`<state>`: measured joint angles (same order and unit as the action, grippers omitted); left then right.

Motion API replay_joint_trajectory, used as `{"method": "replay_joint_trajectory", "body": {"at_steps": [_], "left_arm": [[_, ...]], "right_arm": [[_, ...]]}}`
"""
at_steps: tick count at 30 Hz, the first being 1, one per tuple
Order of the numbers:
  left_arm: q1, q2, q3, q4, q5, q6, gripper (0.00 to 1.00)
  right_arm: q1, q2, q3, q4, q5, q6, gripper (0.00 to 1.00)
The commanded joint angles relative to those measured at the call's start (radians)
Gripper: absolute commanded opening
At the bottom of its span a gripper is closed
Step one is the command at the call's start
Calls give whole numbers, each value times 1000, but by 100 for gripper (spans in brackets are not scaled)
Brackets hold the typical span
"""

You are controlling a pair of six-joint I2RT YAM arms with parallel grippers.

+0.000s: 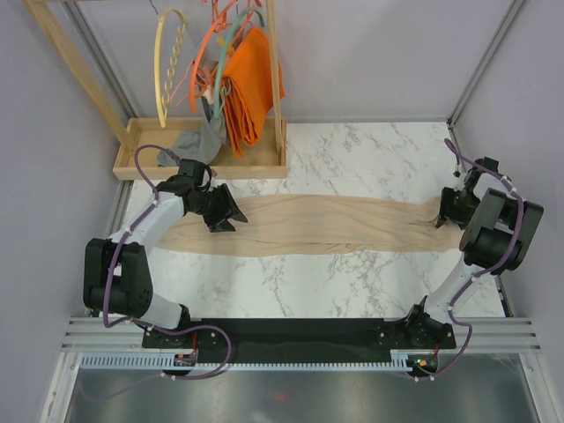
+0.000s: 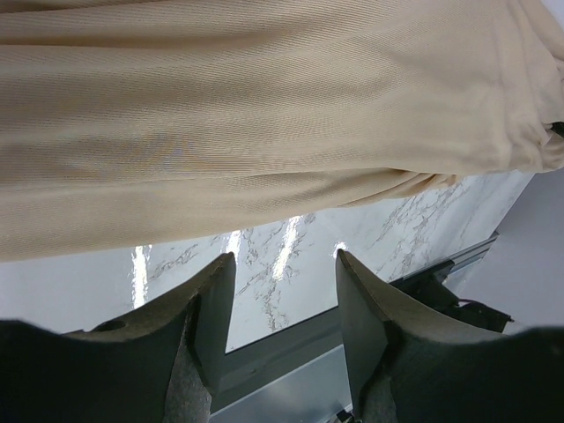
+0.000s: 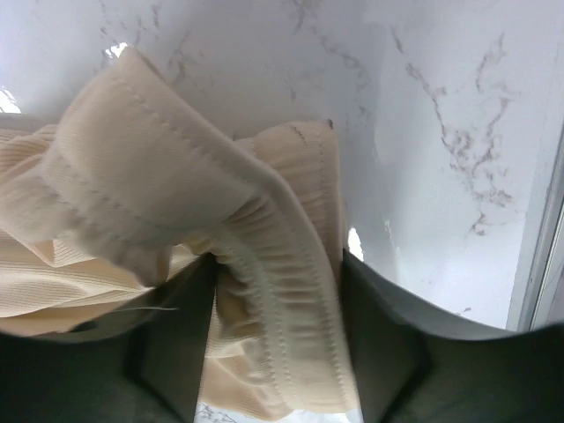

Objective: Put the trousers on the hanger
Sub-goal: Fold the trousers at the center of the board.

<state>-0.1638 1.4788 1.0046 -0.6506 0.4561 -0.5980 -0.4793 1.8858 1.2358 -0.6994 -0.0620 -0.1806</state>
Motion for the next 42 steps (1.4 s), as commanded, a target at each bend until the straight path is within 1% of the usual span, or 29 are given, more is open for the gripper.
{"method": "replay_joint_trajectory", "body": {"at_steps": [1,3,4,6,7,9,10,12,14,17,19,20,22,25,26,28,31,32,33,36,37,38,41,42], "left_arm": [[-3,5,12,26,32,38,57],[-3,6,12,26,32,40,57],[-3,8,14,26,38,40,57],[-3,14,19,26,39,38,57],[-3,14,22,26,41,38,57],[-3,18,25,28,46,35,57],[-3,18,28,26,44,33,56],[-3,18,28,26,44,35,56],[-3,14,22,26,41,38,56],[-3,-2,5,25,15,50,56],[-3,-8,-4,11,-13,64,56],[-3,-9,-4,3,-16,64,56],[-2,-14,2,-12,-19,66,56],[-2,7,40,-40,-20,60,56],[-6,17,52,-41,-14,55,56],[-19,44,87,-43,-20,29,55],[-80,112,156,-34,-17,-38,52],[-135,129,182,-31,-28,-51,52],[-163,146,234,-26,-57,-66,51],[-259,211,282,46,-51,-172,47],[-284,228,293,87,-53,-239,46],[-334,254,308,101,-54,-268,45],[-417,351,394,108,-60,-350,37],[-430,377,423,106,-45,-371,37]], "right_arm": [[27,145,-42,9,-91,21,56],[34,154,-39,8,-98,27,46],[33,156,-38,8,-99,32,38],[36,148,-45,11,-96,35,31],[38,136,-48,12,-93,38,22],[38,116,-53,17,-88,50,17],[38,108,-53,17,-73,55,7],[38,86,-53,17,-59,70,1],[38,67,-42,17,-29,96,0],[39,50,9,-30,56,191,0],[39,38,37,-57,97,304,0],[41,26,50,-64,135,329,0],[42,-25,51,-71,162,389,0],[44,-79,60,-80,241,434,0],[44,-83,70,-101,298,440,0],[44,-80,99,-123,330,447,0],[47,-74,129,-167,385,454,0],[47,-79,137,-187,410,457,0],[47,-82,145,-196,453,457,0],[50,-100,200,-239,484,463,0],[50,-105,224,-255,488,470,0],[50,-112,235,-258,488,469,0],[48,-94,316,-287,498,457,0],[48,-87,345,-298,499,442,0]]}}
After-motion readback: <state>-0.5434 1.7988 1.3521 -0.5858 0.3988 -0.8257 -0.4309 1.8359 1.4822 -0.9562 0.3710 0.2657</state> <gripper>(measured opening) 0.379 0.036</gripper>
